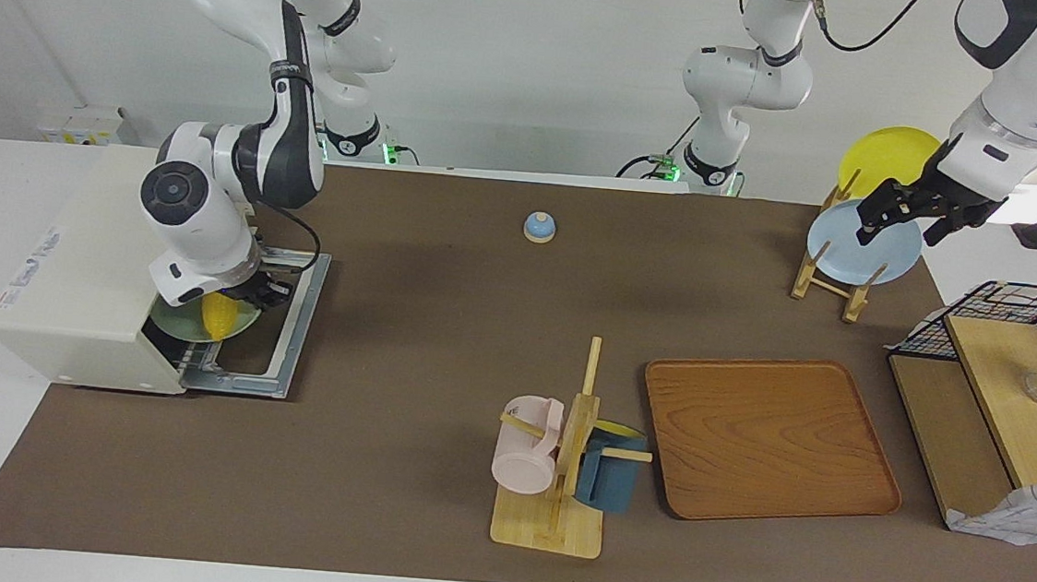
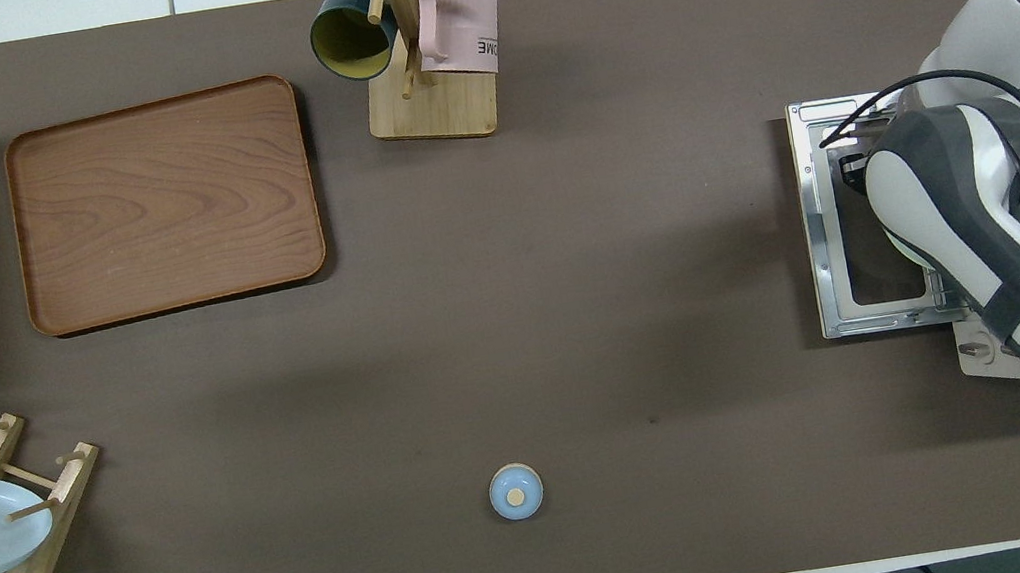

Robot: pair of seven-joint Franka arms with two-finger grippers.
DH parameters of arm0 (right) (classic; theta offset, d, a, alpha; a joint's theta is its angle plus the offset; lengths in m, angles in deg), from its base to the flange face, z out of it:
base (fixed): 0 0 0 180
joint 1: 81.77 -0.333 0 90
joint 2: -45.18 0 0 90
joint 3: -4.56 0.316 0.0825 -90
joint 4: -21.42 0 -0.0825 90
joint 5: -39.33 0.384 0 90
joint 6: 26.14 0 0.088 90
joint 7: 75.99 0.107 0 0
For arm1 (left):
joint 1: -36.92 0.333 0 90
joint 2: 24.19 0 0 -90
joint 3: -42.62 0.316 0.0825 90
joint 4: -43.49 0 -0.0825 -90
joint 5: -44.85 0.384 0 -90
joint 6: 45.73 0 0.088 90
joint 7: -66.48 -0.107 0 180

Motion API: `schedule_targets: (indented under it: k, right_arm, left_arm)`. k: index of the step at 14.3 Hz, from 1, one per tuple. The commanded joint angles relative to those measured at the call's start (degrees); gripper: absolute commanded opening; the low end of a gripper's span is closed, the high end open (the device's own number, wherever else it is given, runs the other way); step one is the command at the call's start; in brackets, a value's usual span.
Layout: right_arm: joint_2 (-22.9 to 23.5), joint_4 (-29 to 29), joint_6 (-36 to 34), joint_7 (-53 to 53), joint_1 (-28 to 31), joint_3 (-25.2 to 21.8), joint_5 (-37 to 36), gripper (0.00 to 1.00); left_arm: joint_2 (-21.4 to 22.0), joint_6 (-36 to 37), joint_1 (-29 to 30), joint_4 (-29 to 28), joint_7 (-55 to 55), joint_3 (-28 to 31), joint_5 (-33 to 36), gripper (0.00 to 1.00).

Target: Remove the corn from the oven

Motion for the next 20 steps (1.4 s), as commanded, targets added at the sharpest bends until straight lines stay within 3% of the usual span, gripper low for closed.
schedule_targets:
  k: [1, 2, 5, 7, 10, 13, 14, 15, 16, 18, 19, 20]
  right_arm:
    - [1.39, -6.1, -4.79, 3.45, -6.96, 0.36, -0.93, 0.0]
    - [2.79, -10.22, -7.59, 7.92, -10.29, 0.45, -0.75, 0.0]
    - [13.14, -27.52, -16.3, 23.55, -21.71, 0.62, 1.17, 0.0]
    - [19.48, -35.72, -16.42, 35.94, -27.97, 0.62, 6.08, 0.0]
    - [28.45, -45.4, -9.94, 50.63, -35.09, 0.89, 9.25, 0.0]
    - [31.89, -45.25, -1.76, 55.94, -39.05, 1.68, 10.06, 0.01]
    - [31.9, -44.9, -1.39, 56.47, -38.98, 1.68, 9.97, 0.09]
    - [31.9, -45.24, -1.82, 56.57, -38.89, 1.68, 10.06, 0.26]
    - [31.64, -45.51, -0.95, 56.74, -38.8, 1.59, 10.06, 0.35]
    - [28.67, -45.77, -0.94, 56.05, -38.54, 0.46, 8.75, 0.44]
    - [26.04, -44.38, -1.29, 53.69, -37.93, -0.6, 3.7, 0.47]
    - [22.01, -39.06, -2.6, 48.36, -35.31, -0.61, -0.36, 0.47]
  left_arm:
    - [1.32, 0.24, 0.37, -1.39, 0.65, -0.35, 0.5, 1.0]
    - [1.32, 0.24, 0.37, -1.39, 0.65, -0.35, 0.5, 1.0]
    - [1.32, 0.24, 0.37, -1.39, 0.65, -0.35, 0.5, 1.0]
    - [1.32, 0.24, 0.37, -1.39, 0.65, -0.35, 0.5, 1.0]
    - [1.32, 0.24, 0.37, -1.39, 0.65, -0.35, 0.5, 1.0]
    - [1.58, 1.99, 0.54, -1.65, 0.73, -0.18, 0.5, 1.0]
    - [1.84, 2.87, 0.98, -1.83, 0.82, -0.18, 0.59, 1.0]
    - [2.19, 2.88, 1.07, -2.53, 1.08, -0.26, 0.59, 1.0]
    - [2.37, 2.36, 0.99, -3.14, 0.91, -0.26, 0.67, 1.0]
    - [5.34, -3.32, 0.2, -9.87, 0.82, -0.53, 0.67, 1.0]
    - [7.71, -8.06, 0.11, -15.49, 1.08, -1.14, 0.67, 1.0]
    - [10.0, -13.68, -1.81, -21.72, 2.74, -2.36, 0.67, 1.0]
